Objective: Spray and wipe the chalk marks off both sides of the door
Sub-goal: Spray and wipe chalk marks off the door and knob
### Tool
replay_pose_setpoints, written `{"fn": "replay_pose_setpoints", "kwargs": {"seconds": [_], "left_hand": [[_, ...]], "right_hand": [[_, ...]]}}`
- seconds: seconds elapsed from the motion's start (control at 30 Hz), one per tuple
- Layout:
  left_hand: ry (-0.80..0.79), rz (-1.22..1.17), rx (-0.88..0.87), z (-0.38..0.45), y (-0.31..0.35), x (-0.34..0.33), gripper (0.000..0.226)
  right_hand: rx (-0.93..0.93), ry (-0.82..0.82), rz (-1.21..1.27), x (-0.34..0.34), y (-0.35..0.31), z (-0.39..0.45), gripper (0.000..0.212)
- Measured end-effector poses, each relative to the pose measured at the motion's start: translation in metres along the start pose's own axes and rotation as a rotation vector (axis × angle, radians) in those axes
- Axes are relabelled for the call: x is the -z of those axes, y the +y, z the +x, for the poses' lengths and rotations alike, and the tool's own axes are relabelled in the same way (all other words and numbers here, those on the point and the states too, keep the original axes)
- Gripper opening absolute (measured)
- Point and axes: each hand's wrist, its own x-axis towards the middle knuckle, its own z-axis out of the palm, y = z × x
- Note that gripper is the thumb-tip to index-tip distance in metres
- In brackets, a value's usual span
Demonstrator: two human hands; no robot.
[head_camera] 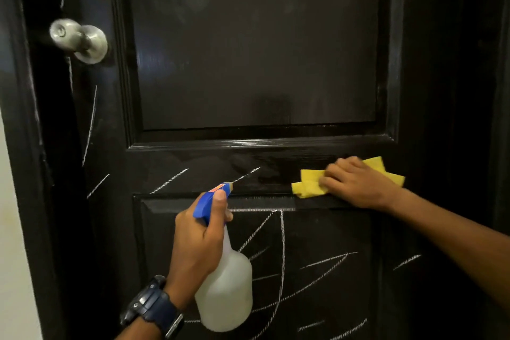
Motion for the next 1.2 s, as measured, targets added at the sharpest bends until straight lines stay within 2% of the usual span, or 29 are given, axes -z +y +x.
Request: {"fn": "replay_pose_setpoints", "kwargs": {"seconds": [0.1,0.27,0.37,0.43,0.57,0.67,0.77,0.97,1.07,1.2], "left_hand": [[0.023,0.071,-0.012,-0.002,-0.001,0.015,0.044],[0.038,0.14,-0.03,0.002,-0.019,0.048,0.053],[0.033,0.188,-0.071,0.009,-0.028,0.062,0.054],[0.033,0.199,-0.099,0.013,-0.032,0.065,0.056],[0.057,0.131,-0.121,0.007,-0.038,0.064,0.063],[0.02,0.132,-0.134,0.005,-0.038,0.061,0.064],[0.026,0.122,-0.143,0.007,-0.035,0.06,0.065],[0.034,0.042,-0.118,0.008,-0.03,0.06,0.068],[0.05,0.043,-0.123,0.01,-0.03,0.064,0.069],[0.064,0.057,-0.137,0.013,-0.033,0.067,0.07]], "right_hand": [[0.024,-0.015,-0.019,0.001,0.001,0.002,0.02],[0.098,0.196,-0.032,-0.019,-0.057,0.117,0.013],[0.064,0.242,0.012,-0.019,-0.078,0.158,0.03],[0.018,0.216,0.074,-0.018,-0.079,0.16,0.04],[-0.032,0.104,0.22,-0.005,-0.075,0.152,0.041],[-0.099,0.106,0.203,0.001,-0.075,0.139,0.037],[-0.227,0.071,0.164,0.005,-0.073,0.124,0.045],[-0.402,0.069,0.352,0.033,-0.076,0.127,0.053],[-0.335,0.117,0.444,0.062,-0.076,0.127,0.054],[-0.268,0.208,0.445,0.087,-0.065,0.131,0.048]]}}
